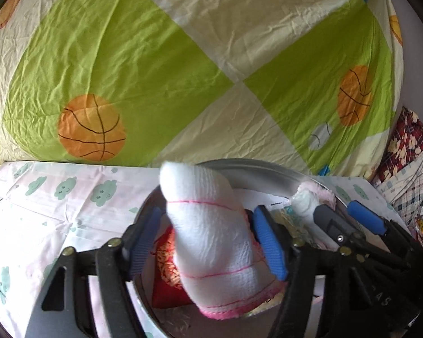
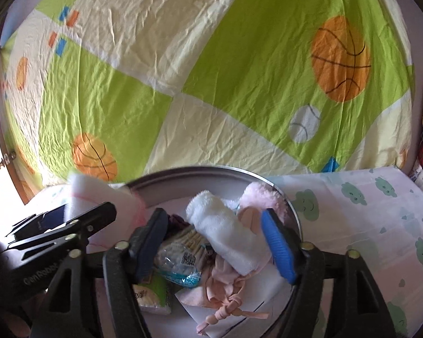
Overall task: Organize soft objects
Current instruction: 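Lower the towel and rolled cloth into the tin and open both tools, then withdraw both open tools upward from the tin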
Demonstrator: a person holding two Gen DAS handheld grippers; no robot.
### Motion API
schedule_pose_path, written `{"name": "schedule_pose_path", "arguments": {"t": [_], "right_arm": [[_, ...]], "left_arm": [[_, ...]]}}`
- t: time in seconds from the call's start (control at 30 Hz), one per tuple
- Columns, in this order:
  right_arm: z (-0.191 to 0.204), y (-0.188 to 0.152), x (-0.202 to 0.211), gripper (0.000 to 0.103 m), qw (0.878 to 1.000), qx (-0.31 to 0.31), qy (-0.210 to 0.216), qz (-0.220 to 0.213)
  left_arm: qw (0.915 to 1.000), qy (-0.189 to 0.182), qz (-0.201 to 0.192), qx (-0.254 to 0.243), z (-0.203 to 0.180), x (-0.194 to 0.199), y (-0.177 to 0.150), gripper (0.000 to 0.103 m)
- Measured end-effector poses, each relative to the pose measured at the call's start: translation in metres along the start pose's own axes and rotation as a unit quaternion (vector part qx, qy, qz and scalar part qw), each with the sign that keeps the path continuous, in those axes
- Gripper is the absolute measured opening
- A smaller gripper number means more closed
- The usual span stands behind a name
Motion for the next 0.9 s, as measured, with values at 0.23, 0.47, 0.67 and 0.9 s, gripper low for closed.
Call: {"name": "schedule_pose_path", "arguments": {"t": [0.23,0.47,0.67,0.9], "right_arm": [[-0.003,0.009,0.022,0.081,0.997,-0.041,0.043,-0.053],[-0.006,0.008,0.035,0.081,0.995,-0.044,-0.008,-0.089],[-0.010,0.006,0.040,0.081,0.993,-0.039,-0.053,-0.099],[-0.013,0.010,0.058,0.081,0.977,-0.007,-0.150,-0.151]], "left_arm": [[0.9981,0.018,-0.042,0.043,0.029,0.025,0.009,0.103],[0.9986,0.029,-0.041,0.016,0.028,0.029,0.004,0.103],[0.9987,0.026,-0.043,-0.004,0.020,0.031,0.001,0.103],[0.9968,0.029,-0.056,-0.049,0.010,0.035,-0.001,0.103]]}}
Point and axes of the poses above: each gripper's, at about its wrist camera, not at the fingertips, and x roughly against the way its jaws point, z to its left, y to its top, the point moved 1 cm from there along -x, roughly the way its jaws point, and after that the axes turned 14 degrees about -z, right-handed, at the moved point
